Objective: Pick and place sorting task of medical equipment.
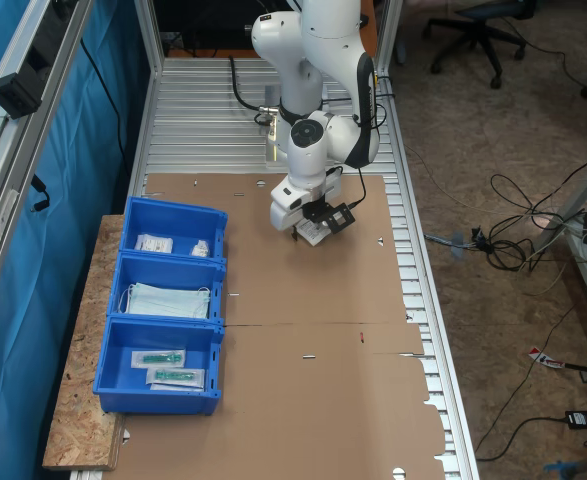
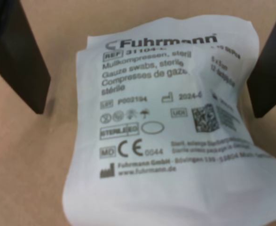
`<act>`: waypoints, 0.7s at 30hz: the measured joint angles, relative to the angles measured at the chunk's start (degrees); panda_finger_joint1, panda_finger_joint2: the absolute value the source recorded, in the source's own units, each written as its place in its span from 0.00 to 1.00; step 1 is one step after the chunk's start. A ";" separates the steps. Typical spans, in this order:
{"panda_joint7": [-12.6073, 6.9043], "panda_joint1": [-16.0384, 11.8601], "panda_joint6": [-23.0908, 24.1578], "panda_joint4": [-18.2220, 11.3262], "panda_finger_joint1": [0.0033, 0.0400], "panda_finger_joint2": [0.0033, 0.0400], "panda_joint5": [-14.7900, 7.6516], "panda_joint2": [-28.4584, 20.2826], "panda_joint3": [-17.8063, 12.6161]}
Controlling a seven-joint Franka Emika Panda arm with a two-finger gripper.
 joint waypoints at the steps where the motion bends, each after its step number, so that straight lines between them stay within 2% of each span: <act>1: 0.00 0.00 0.00 0.09 1.00 1.00 0.00 0.00 0.02; 21: 0.00 0.00 -0.14 0.61 1.00 1.00 0.00 0.01 0.98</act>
